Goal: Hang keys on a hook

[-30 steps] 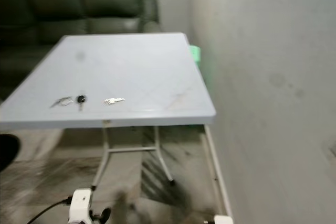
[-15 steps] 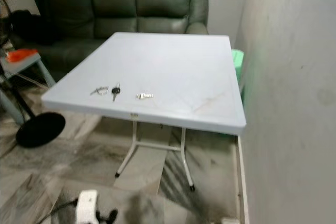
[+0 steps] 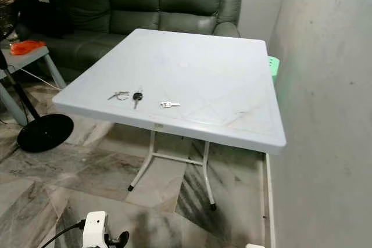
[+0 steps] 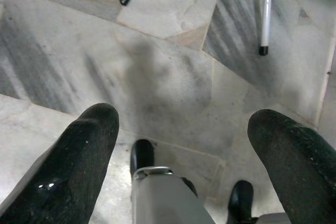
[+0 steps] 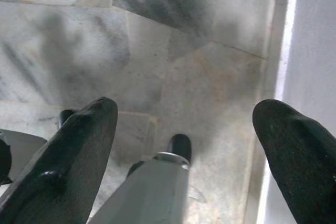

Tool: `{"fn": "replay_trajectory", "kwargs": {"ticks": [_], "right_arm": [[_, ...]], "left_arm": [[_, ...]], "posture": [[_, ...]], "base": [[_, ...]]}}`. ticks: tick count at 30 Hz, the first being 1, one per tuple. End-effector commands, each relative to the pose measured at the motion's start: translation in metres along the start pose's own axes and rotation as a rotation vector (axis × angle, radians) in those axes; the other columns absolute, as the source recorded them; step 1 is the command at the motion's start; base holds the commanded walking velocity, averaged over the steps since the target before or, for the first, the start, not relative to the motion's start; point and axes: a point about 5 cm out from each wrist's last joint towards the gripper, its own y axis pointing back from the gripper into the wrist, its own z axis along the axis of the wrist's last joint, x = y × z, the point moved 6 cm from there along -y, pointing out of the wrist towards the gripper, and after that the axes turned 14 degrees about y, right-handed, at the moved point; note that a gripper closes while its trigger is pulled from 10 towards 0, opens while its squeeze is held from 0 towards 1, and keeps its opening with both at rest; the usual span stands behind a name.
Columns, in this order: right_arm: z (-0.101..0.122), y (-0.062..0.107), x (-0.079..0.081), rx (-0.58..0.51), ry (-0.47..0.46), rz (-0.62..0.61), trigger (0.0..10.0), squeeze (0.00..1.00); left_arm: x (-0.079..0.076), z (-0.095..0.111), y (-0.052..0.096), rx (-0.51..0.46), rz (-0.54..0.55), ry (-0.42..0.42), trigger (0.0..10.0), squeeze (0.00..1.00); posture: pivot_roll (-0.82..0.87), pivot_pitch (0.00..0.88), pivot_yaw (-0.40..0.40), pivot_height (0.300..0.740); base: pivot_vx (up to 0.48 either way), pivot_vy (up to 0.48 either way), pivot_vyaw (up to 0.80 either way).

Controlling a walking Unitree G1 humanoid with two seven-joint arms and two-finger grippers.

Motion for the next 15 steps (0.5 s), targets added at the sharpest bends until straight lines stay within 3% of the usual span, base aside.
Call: {"fn": "replay_trajectory", "kwargs": {"ticks": [1,15], "right_arm": [[-0.0009,0.0006,-0.0005,-0.003,-0.012,-0.001,10.0,0.0],[-0.0013,0.0007,-0.0006,-0.003,-0.014,0.002,10.0,0.0]], "left_arm": [[0.0031,0.0019,0.0003,-0.003,0.007,0.001,10.0,0.0],[0.003,0.0038,-0.0002,-0.005,0.012,0.003,10.0,0.0]], "posture": [[0.0,0.0,-0.02,0.74],[0.01,0.0,-0.024,0.74]], "base": [[0.0,0.442,0.0],[0.0,0.432,0.0]]}}
